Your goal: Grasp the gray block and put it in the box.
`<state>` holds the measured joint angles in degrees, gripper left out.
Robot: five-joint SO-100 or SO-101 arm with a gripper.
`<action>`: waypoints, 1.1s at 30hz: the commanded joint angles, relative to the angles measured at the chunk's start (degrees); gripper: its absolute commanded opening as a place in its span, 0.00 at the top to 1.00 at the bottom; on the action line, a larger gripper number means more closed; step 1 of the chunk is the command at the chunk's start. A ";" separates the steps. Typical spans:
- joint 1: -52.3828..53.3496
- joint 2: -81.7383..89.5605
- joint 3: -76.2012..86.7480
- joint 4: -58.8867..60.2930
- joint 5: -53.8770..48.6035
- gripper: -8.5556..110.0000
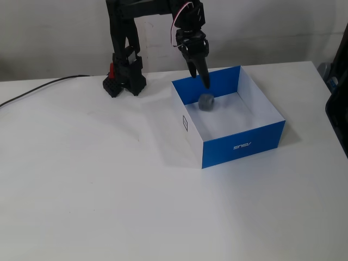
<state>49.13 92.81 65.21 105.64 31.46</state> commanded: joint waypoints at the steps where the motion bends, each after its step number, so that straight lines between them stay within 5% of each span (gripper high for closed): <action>1: -0.79 2.20 0.26 0.53 0.53 0.49; 3: -0.79 2.20 0.70 0.44 0.53 0.52; 11: -5.89 1.05 2.29 -2.11 -0.26 0.89; 33: -27.69 2.81 2.37 -3.96 -0.35 0.93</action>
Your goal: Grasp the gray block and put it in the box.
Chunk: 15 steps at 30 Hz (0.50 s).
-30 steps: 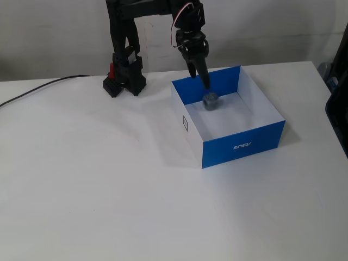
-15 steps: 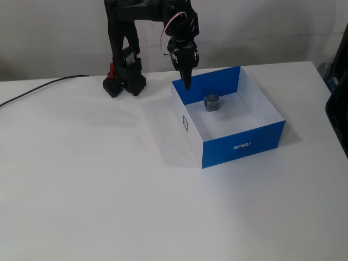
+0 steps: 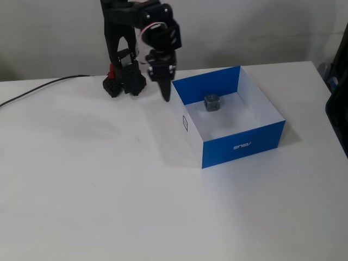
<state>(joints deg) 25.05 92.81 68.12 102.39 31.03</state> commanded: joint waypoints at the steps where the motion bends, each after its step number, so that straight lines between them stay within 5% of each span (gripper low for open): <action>1: -4.92 2.81 -0.26 -0.79 0.09 0.93; 15: -23.64 5.27 9.84 -6.15 0.00 0.93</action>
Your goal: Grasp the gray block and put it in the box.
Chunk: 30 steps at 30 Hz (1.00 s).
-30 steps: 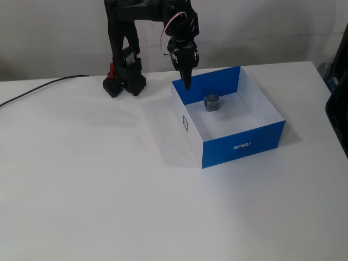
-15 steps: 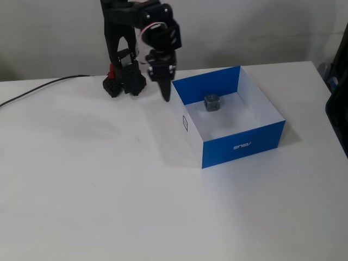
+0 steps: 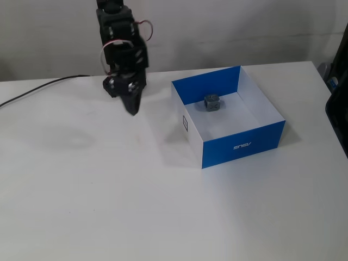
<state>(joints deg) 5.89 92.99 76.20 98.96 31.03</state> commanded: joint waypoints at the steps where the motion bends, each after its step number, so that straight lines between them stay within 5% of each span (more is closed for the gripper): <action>1: -5.45 5.62 3.25 -3.87 0.00 0.93; 30: -14.59 34.54 52.65 -45.00 -26.28 0.93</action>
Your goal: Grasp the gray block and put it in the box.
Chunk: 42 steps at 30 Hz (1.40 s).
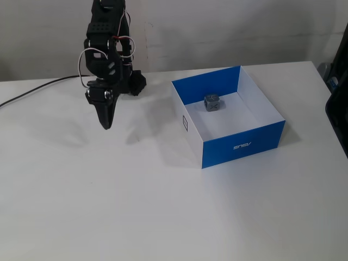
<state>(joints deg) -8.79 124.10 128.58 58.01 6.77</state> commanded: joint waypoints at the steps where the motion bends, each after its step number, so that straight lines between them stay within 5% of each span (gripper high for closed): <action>1: 0.26 3.96 1.23 -5.10 -2.81 0.93; 22: 10.72 34.54 34.37 -25.22 -14.15 0.93; 42: 12.83 58.54 52.73 -16.52 -12.66 0.93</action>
<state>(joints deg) 4.22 179.56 177.63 39.64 -6.77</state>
